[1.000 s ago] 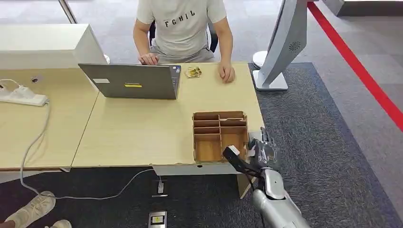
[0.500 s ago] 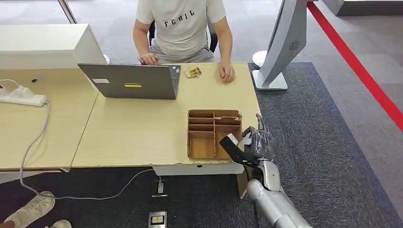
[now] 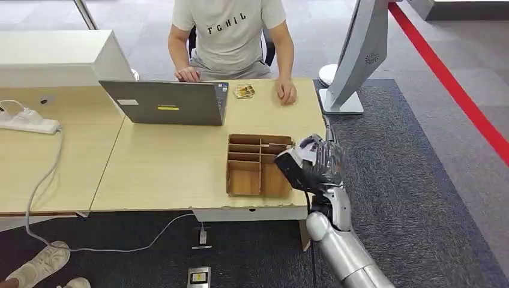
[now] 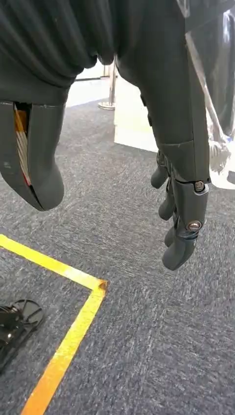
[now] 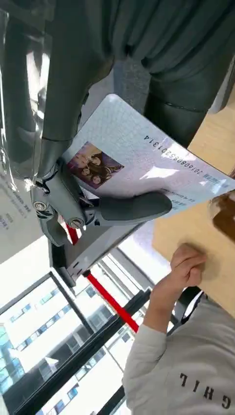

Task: Pass the card to the sensor for recognition and then transmit it.

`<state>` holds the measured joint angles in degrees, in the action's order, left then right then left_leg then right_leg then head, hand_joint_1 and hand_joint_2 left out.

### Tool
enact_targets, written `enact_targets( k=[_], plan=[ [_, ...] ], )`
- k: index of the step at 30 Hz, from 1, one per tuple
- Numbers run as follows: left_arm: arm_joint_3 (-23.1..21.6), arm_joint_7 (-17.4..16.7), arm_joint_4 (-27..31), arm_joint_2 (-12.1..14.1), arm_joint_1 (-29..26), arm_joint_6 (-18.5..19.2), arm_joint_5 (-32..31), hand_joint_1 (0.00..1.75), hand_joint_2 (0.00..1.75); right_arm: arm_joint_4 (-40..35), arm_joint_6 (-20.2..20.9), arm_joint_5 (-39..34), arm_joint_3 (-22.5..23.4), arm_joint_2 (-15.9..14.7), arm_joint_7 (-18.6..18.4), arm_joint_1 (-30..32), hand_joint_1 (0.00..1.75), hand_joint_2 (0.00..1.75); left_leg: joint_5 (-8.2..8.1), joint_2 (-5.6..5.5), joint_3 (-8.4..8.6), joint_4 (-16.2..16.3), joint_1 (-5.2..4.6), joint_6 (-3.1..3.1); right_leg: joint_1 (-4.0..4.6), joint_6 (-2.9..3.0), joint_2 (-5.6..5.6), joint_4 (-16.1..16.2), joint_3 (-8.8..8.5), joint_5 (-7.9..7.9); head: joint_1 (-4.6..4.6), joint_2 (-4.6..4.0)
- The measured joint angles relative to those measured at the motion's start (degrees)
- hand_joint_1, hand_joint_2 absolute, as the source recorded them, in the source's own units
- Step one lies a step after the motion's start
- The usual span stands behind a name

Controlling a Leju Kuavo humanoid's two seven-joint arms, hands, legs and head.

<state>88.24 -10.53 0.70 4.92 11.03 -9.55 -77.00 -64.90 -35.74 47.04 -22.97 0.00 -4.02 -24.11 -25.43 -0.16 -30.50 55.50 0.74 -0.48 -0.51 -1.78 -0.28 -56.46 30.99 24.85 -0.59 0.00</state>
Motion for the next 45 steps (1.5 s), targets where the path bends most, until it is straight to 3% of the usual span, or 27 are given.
enact_targets(
  k=[8,19,37,45],
  plan=[
    [0.0,1.0,0.0,0.9,0.0,3.2,-1.2,0.0,1.75,-4.3,3.9,10.5,-1.4,0.5,-5.9,-1.8,1.75,1.75,0.01,0.0,-0.01,0.0,0.01,-0.01,0.01,0.0,0.0,-0.1,0.03,0.0,0.0,0.0],
    [0.0,2.8,0.0,1.7,-0.1,4.3,-0.7,0.0,1.75,-3.8,5.4,19.1,-5.4,2.5,-11.3,-6.0,1.75,1.75,0.03,-0.01,-0.05,0.0,0.01,-0.02,0.01,0.01,-0.02,-0.1,0.05,0.0,-0.02,0.0],
    [0.0,2.9,0.0,1.3,-0.2,2.9,-0.7,0.0,1.75,-0.8,5.1,20.9,-10.0,3.4,-11.1,-9.2,1.75,1.75,0.04,-0.01,-0.05,0.0,0.01,-0.02,0.01,0.01,-0.01,-0.1,0.06,0.0,-0.02,0.0],
    [0.0,3.9,0.0,1.1,-0.2,3.4,-0.7,0.0,1.75,0.7,5.3,22.6,-10.5,3.6,-13.3,-10.4,1.75,1.75,0.04,-0.01,-0.05,0.0,0.01,-0.02,0.01,0.01,-0.01,-0.1,0.06,0.0,-0.02,0.0]
  ],
)
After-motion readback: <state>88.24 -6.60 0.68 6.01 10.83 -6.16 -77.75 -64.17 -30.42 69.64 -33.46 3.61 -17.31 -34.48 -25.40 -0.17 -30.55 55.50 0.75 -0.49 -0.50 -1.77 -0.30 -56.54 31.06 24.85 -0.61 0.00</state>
